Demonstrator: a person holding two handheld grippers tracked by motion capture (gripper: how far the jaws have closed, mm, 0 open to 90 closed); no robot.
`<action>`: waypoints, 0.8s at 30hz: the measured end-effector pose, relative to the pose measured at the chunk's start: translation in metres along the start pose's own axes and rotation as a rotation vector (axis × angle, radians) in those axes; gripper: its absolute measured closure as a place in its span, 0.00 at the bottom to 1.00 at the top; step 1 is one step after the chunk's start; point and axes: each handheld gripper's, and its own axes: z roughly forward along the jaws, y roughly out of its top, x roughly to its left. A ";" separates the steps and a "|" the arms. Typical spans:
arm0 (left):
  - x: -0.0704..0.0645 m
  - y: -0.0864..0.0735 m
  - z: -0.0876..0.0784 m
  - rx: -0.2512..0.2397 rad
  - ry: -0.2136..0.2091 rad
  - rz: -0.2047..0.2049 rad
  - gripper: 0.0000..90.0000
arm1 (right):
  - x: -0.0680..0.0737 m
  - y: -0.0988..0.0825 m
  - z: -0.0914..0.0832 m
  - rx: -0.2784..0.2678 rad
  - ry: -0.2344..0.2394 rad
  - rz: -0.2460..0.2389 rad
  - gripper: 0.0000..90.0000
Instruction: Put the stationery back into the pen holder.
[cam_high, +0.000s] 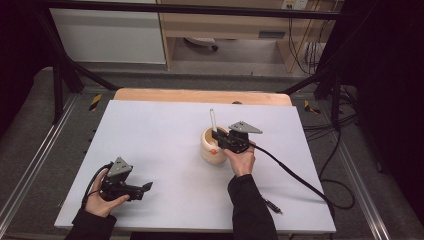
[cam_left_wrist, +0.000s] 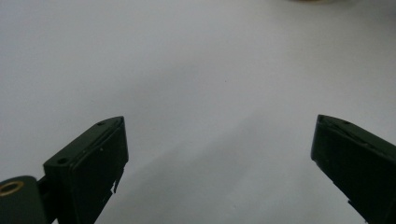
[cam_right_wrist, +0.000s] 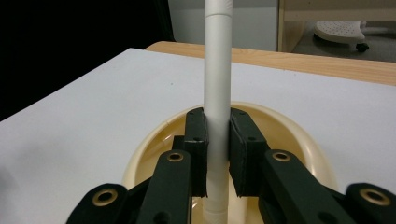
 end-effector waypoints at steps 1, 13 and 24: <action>0.000 0.000 0.000 0.000 0.000 0.000 0.05 | 0.000 0.000 0.000 0.001 -0.002 0.002 0.87; -0.001 0.000 0.000 0.005 -0.002 0.003 0.05 | 0.002 -0.001 -0.001 0.018 -0.022 -0.011 0.85; -0.001 0.000 0.000 0.006 -0.006 0.002 0.05 | 0.005 0.014 -0.027 0.027 0.014 -0.054 0.58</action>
